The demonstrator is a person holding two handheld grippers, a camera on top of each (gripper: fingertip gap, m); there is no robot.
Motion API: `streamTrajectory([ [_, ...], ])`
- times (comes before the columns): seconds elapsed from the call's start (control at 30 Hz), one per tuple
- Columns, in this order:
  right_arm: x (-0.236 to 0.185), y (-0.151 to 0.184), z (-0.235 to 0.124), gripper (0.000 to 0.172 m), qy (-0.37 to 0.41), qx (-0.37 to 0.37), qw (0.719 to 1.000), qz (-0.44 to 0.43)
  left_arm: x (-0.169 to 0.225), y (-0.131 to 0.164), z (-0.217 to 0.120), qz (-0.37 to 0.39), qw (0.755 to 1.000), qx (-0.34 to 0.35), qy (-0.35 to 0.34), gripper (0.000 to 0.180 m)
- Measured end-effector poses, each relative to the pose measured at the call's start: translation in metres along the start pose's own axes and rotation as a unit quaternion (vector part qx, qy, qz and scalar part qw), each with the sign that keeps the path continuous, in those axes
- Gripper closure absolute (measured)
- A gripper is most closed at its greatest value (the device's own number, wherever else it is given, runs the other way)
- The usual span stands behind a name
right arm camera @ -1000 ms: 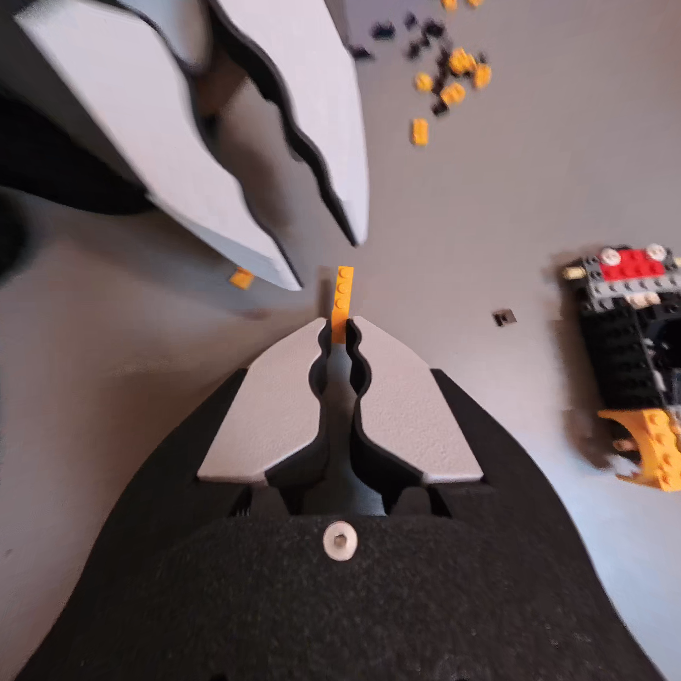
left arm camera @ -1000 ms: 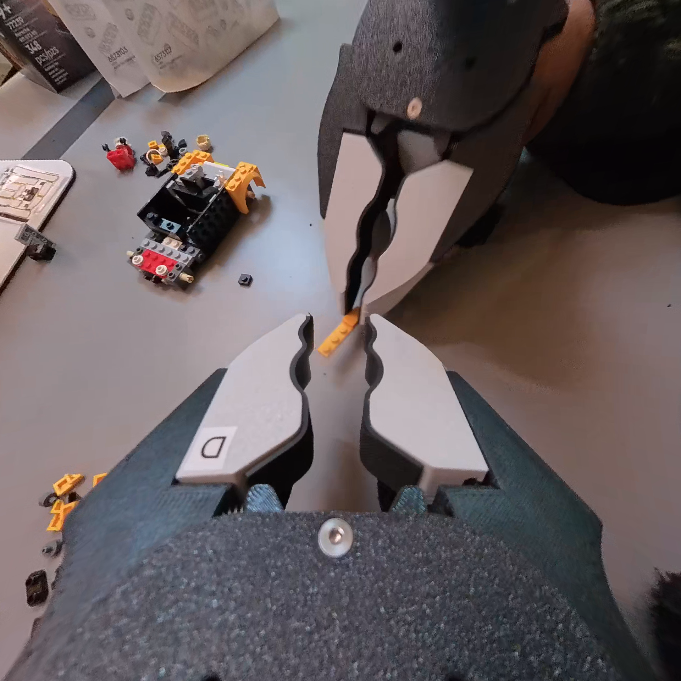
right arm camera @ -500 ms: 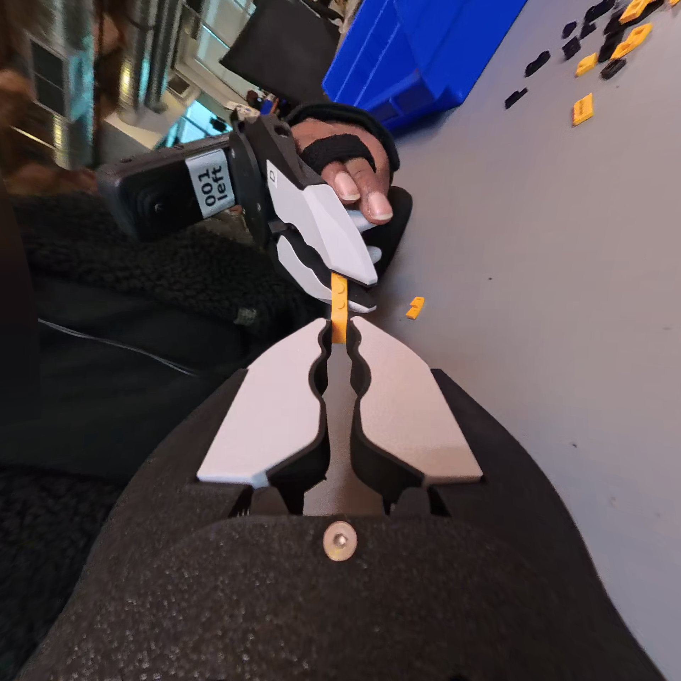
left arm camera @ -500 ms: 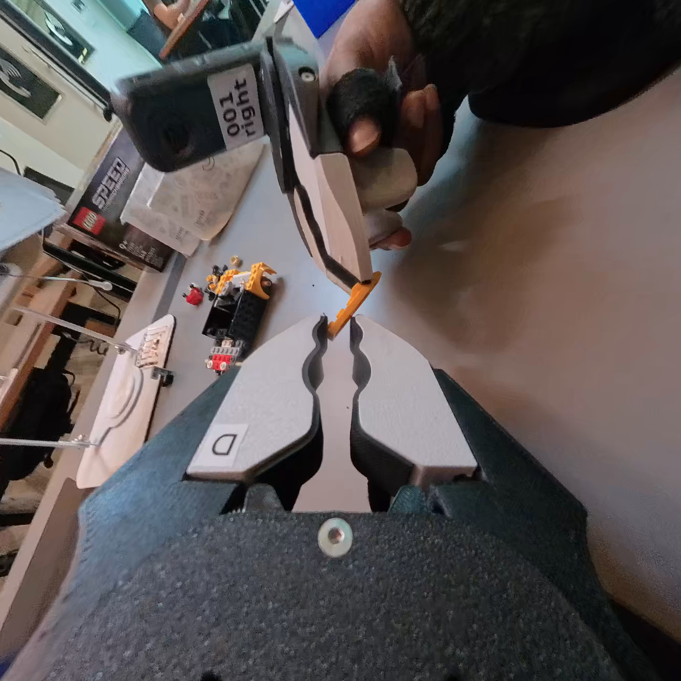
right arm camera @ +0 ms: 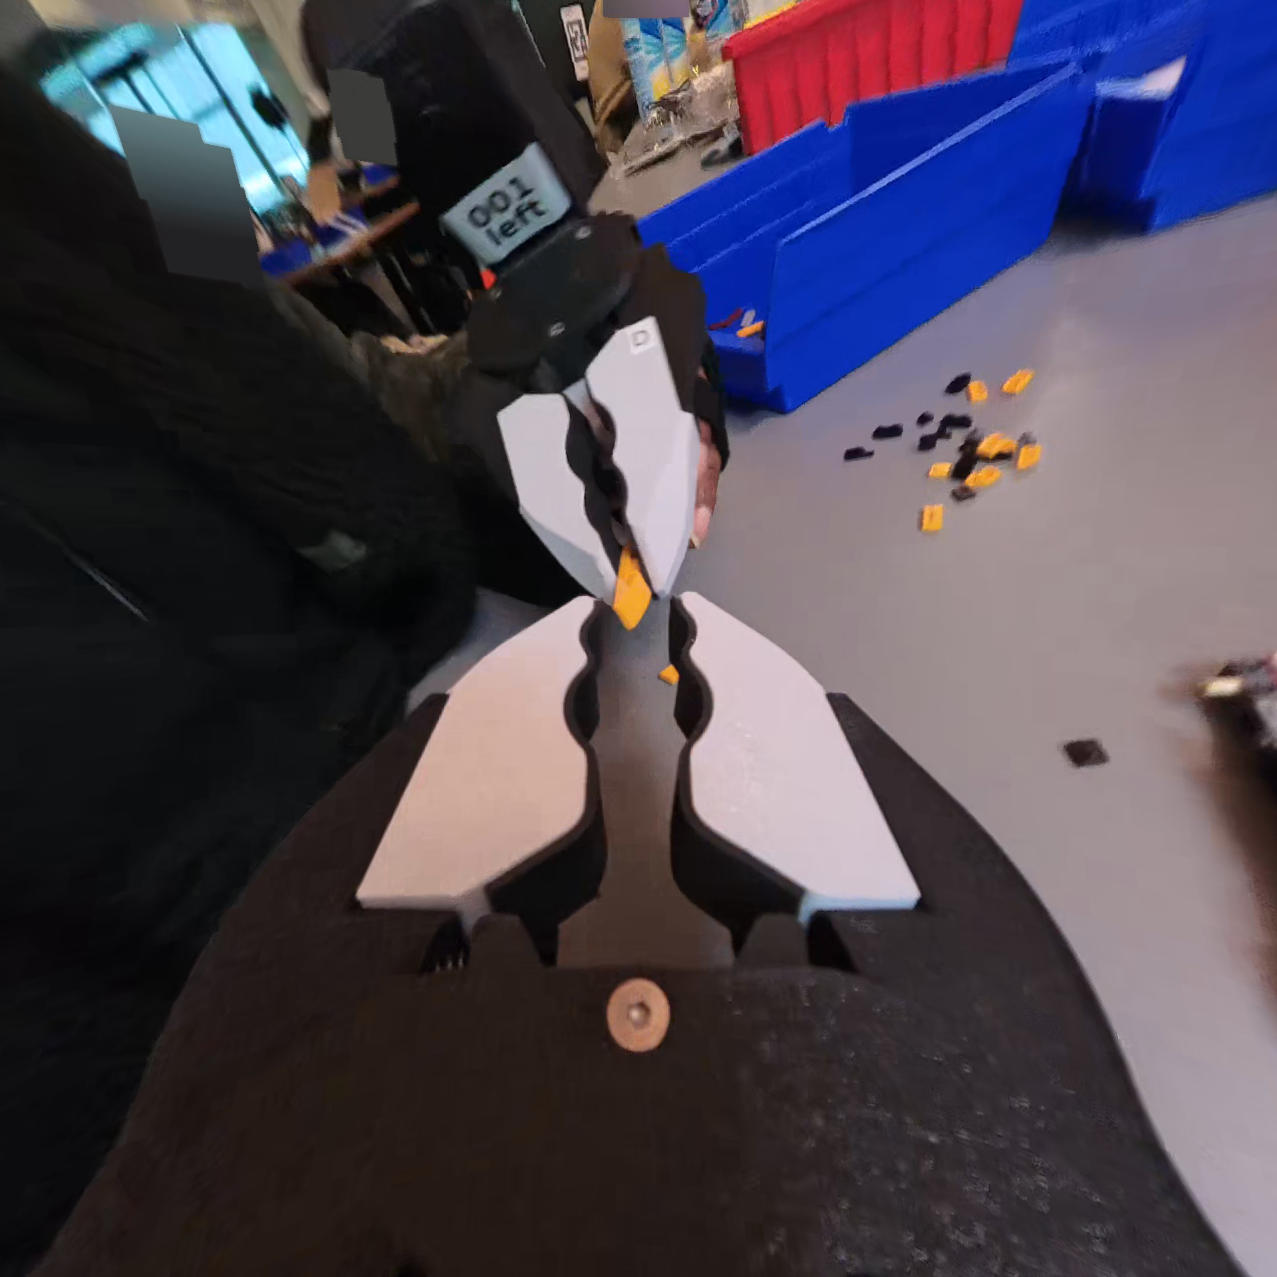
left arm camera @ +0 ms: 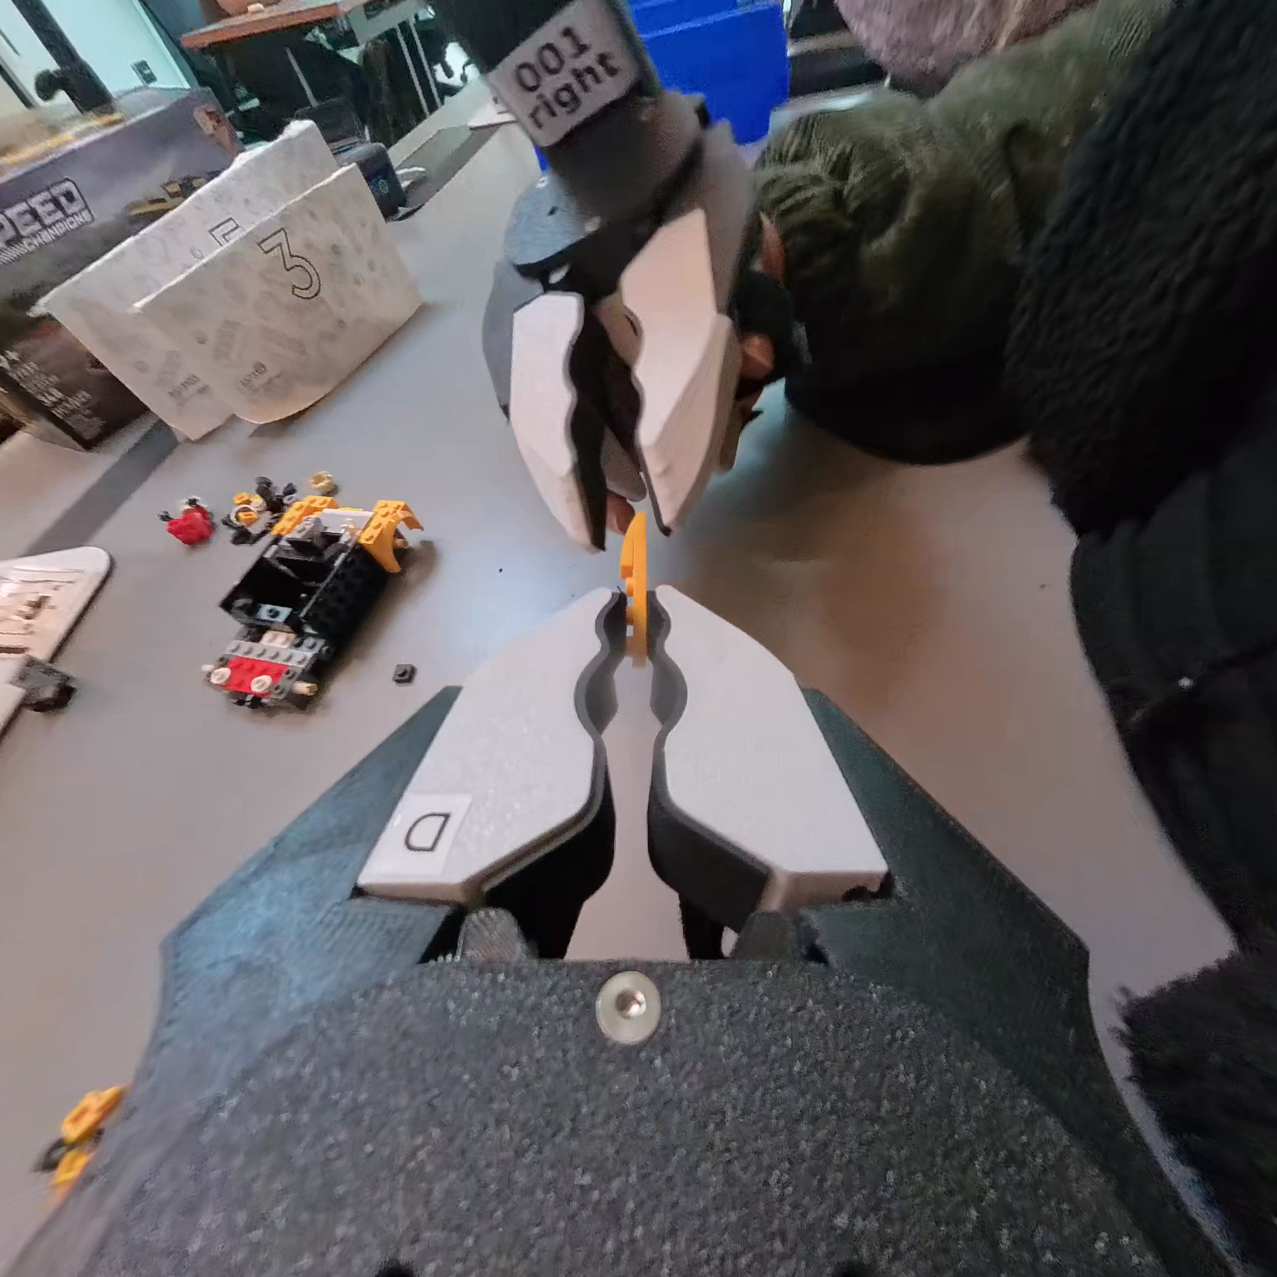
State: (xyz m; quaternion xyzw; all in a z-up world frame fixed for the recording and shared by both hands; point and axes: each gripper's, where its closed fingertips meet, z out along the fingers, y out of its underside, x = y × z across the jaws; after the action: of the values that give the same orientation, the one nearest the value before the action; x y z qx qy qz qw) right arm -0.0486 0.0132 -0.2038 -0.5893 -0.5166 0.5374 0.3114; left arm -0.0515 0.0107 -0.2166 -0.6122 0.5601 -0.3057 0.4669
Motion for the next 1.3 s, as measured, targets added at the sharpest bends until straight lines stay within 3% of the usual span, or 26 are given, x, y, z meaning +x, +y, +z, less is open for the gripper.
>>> streamTrajectory([
  [0.1,-0.006,-0.004,0.004,0.166,0.022,0.01,0.998,-0.065,0.005,-0.002,0.001,-0.031,0.999,0.01,0.026,0.175],
  [0.2,-0.017,-0.004,0.003,0.167,-0.009,0.003,0.998,-0.067,0.015,-0.008,-0.001,-0.034,0.997,0.031,0.062,0.175],
  [0.37,-0.049,-0.016,-0.005,0.168,-0.168,0.053,0.984,0.043,0.041,-0.032,-0.006,0.015,0.989,0.091,0.116,0.175],
  [0.47,-0.049,-0.018,-0.002,0.168,-0.22,0.068,0.965,0.126,0.061,-0.037,-0.004,0.073,0.984,0.098,0.128,0.175],
  [0.6,-0.024,-0.02,-0.004,0.168,-0.143,0.079,0.98,0.111,0.04,-0.029,-0.006,0.045,0.991,0.079,0.093,0.176],
  [0.7,0.013,0.008,-0.006,0.168,0.015,-0.009,1.0,0.021,0.008,-0.021,-0.019,0.035,0.998,0.055,0.019,0.175],
  [0.77,0.028,0.029,-0.004,0.168,0.084,-0.075,0.993,-0.032,-0.017,-0.013,-0.029,0.039,0.998,0.028,-0.044,0.175],
  [0.9,0.037,0.054,0.007,0.168,0.138,-0.162,0.971,-0.111,-0.055,-0.007,-0.06,0.031,0.988,0.012,-0.149,0.175],
  [0.97,0.04,0.062,0.009,0.167,0.152,-0.184,0.962,-0.129,-0.08,-0.005,-0.09,0.041,0.969,-0.017,-0.243,0.176],
  [1.07,0.046,0.069,0.007,0.166,0.17,-0.207,0.953,-0.138,-0.113,0.003,-0.163,0.009,0.914,-0.079,-0.397,0.176],
  [1.17,0.046,0.078,0.007,0.163,0.162,-0.23,0.95,-0.132,-0.121,0.039,-0.221,-0.141,0.876,-0.142,-0.438,0.176],
  [1.3,0.045,0.079,0.008,0.157,0.164,-0.237,0.948,-0.136,-0.123,0.093,-0.275,-0.26,0.809,-0.2,-0.487,0.17],
])
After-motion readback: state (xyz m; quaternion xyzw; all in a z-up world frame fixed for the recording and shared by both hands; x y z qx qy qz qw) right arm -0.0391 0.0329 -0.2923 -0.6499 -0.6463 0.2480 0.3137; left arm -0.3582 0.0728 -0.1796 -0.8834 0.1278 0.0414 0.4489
